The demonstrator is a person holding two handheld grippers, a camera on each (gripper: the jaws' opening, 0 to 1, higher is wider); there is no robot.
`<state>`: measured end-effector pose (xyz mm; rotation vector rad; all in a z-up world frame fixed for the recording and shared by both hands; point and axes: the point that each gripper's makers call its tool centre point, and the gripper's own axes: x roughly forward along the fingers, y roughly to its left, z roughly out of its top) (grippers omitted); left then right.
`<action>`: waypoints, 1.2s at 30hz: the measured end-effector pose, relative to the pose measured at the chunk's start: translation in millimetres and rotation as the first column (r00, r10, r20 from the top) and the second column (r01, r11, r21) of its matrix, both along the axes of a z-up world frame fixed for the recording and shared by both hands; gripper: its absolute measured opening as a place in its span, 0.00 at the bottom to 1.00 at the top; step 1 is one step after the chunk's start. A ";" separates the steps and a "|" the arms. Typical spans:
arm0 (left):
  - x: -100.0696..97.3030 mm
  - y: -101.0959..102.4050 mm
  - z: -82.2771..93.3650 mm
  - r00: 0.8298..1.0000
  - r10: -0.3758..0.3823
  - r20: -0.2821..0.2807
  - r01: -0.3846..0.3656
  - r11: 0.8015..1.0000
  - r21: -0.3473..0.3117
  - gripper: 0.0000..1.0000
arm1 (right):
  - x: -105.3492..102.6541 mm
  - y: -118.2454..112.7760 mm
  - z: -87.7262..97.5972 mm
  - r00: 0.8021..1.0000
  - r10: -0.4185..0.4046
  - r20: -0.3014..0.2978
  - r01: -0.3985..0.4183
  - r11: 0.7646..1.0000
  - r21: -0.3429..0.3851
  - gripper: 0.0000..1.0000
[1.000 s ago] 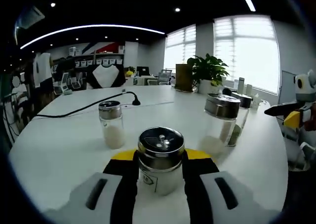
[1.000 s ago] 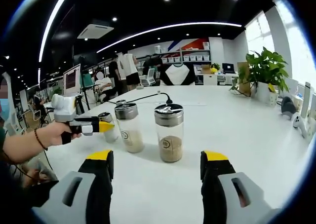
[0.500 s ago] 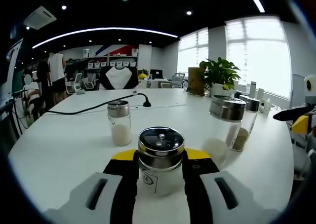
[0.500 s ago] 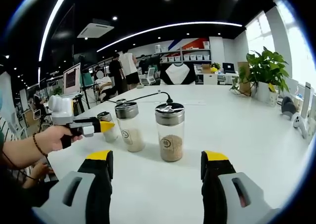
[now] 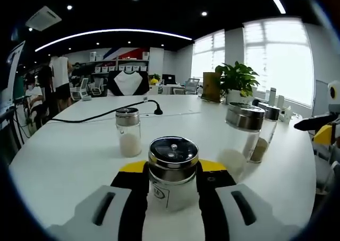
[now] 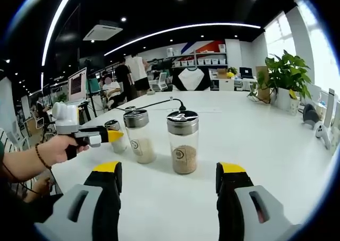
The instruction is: Rotate the seasoning bottle until the label or dispensing opening points toward the visible target arrow and the bottle remains upright within the marked orientation range
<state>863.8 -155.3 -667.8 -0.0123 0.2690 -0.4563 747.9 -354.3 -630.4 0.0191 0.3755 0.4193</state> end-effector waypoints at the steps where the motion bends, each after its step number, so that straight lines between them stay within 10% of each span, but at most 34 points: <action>1: -0.3 -0.1 0.0 1.000 -0.003 0.000 0.003 1.000 0.005 0.37 | 0.1 -0.4 0.2 1.000 -0.001 0.000 0.001 1.000 -0.001 0.73; 6: -2.0 4.5 11.3 0.998 -0.028 0.060 0.026 0.999 0.025 0.60 | 0.0 -2.5 1.0 1.000 -0.004 0.002 0.004 1.000 -0.004 0.73; 15: -18.0 -4.5 19.0 0.969 -0.243 0.050 0.243 0.970 0.006 0.71 | 1.0 -1.5 1.9 1.000 0.000 0.004 0.000 1.000 0.000 0.73; 22: -21.1 -4.7 11.1 0.903 -0.430 0.005 0.430 0.902 -0.031 0.70 | -0.9 -2.1 2.1 1.000 -0.003 0.005 0.003 1.000 0.000 0.73; 25: -27.3 -6.5 -1.0 0.847 -0.529 -0.056 0.529 0.848 -0.007 0.71 | -1.5 -0.9 4.3 1.000 0.000 0.013 0.000 1.000 -0.003 0.73; 36: -12.7 -6.4 5.2 0.765 -0.644 -0.016 0.644 0.765 -0.004 0.65 | -2.9 2.7 5.3 1.000 0.010 0.013 -0.010 1.000 -0.001 0.73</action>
